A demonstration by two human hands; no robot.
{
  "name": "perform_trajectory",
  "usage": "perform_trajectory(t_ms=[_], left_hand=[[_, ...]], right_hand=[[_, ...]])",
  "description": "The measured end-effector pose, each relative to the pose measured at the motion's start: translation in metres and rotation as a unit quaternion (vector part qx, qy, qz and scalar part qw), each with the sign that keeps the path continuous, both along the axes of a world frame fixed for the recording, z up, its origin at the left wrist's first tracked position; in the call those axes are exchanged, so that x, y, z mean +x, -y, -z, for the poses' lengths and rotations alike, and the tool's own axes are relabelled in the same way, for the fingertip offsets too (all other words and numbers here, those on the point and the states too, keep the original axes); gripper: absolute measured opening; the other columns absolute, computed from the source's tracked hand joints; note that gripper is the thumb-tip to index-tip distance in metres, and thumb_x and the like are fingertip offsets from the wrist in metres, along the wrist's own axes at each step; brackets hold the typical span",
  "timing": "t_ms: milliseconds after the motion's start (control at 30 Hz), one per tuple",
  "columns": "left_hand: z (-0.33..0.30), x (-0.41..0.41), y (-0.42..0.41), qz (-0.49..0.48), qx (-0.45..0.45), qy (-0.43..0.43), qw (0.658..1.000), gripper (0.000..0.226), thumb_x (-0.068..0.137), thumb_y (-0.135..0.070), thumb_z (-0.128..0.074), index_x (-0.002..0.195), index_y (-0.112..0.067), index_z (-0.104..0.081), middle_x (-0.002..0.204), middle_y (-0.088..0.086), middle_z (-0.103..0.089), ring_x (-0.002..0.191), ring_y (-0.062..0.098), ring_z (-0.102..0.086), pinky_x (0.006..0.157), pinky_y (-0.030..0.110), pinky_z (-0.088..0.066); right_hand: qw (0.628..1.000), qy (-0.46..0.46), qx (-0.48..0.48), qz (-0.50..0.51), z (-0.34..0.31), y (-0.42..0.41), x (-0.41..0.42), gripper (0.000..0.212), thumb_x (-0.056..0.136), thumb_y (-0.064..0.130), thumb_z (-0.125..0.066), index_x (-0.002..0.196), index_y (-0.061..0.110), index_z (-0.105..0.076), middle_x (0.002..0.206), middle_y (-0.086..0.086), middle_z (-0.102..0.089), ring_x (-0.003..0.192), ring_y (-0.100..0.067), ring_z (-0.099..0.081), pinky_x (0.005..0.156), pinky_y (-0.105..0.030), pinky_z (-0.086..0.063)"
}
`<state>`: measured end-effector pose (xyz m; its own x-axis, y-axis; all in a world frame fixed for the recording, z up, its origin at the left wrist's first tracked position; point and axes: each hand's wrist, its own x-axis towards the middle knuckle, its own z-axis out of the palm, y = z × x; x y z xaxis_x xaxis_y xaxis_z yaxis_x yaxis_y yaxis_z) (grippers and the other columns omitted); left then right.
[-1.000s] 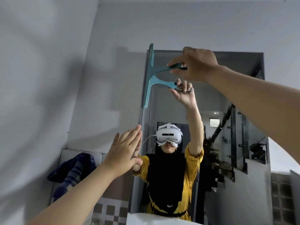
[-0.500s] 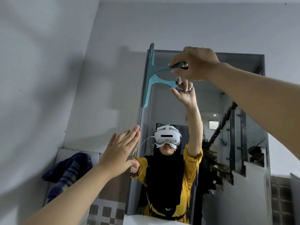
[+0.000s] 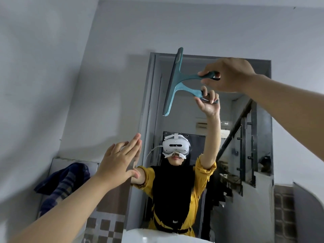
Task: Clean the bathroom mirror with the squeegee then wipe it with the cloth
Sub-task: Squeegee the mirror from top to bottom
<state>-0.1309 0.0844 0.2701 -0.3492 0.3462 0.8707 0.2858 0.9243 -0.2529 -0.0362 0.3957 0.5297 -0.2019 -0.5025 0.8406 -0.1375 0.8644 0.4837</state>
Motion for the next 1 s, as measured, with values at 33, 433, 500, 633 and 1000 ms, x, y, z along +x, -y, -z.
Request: perform_trajectory(t_ms=[33, 433, 500, 633, 1000], left_hand=[[0.0, 0.001, 0.0, -0.002, -0.002, -0.004, 1.0, 0.114, 0.053, -0.063, -0.071, 0.145, -0.018, -0.02, 0.156, -0.01, -0.001, 0.113, 0.02, -0.037, 0.09, 0.043, -0.046], [-0.002, 0.015, -0.013, -0.045, 0.007, -0.005, 0.999, 0.121, 0.043, -0.055, -0.082, 0.142, -0.012, -0.029, 0.152, 0.003, -0.026, 0.094, 0.03, -0.056, 0.075, 0.046, -0.052], [-0.003, 0.017, -0.015, -0.054, 0.006, -0.004, 0.999, 0.121, 0.043, -0.055, -0.082, 0.142, -0.012, -0.029, 0.152, 0.003, -0.026, 0.093, 0.03, -0.056, 0.074, 0.046, -0.051], [-0.003, 0.021, -0.021, -0.087, 0.003, -0.006, 0.996, 0.12, 0.039, -0.054, -0.084, 0.139, -0.009, -0.036, 0.15, 0.004, -0.028, 0.092, 0.032, -0.058, 0.072, 0.047, -0.052], [-0.003, 0.024, -0.029, -0.137, 0.008, 0.015, 0.99, 0.123, 0.029, -0.047, -0.089, 0.133, -0.002, -0.044, 0.149, 0.006, -0.031, 0.092, 0.037, -0.058, 0.071, 0.05, -0.05]], right_hand=[[1.0, -0.001, -0.004, -0.001, 0.001, -0.007, 0.002, 0.028, 0.089, 0.048, -0.056, 0.115, 0.039, -0.063, 0.09, 0.005, -0.066, 0.083, -0.021, -0.058, 0.063, -0.028, -0.039], [0.999, 0.0, -0.039, 0.011, 0.014, -0.083, 0.023, 0.028, 0.087, 0.047, -0.059, 0.113, 0.039, -0.065, 0.091, 0.001, -0.066, 0.08, -0.02, -0.053, 0.065, -0.03, -0.037], [0.999, -0.002, -0.04, 0.013, 0.015, -0.094, 0.025, 0.028, 0.087, 0.046, -0.059, 0.113, 0.037, -0.065, 0.091, 0.001, -0.065, 0.08, -0.019, -0.052, 0.065, -0.029, -0.036], [0.999, 0.001, -0.037, 0.03, 0.017, -0.117, 0.032, 0.027, 0.088, 0.044, -0.059, 0.113, 0.035, -0.066, 0.09, 0.001, -0.066, 0.078, -0.021, -0.052, 0.063, -0.029, -0.036], [0.992, 0.008, -0.104, 0.073, 0.032, -0.195, 0.057, 0.017, 0.089, 0.044, -0.056, 0.099, 0.036, -0.067, 0.082, 0.003, -0.067, 0.077, -0.026, -0.058, 0.062, -0.031, -0.044]])
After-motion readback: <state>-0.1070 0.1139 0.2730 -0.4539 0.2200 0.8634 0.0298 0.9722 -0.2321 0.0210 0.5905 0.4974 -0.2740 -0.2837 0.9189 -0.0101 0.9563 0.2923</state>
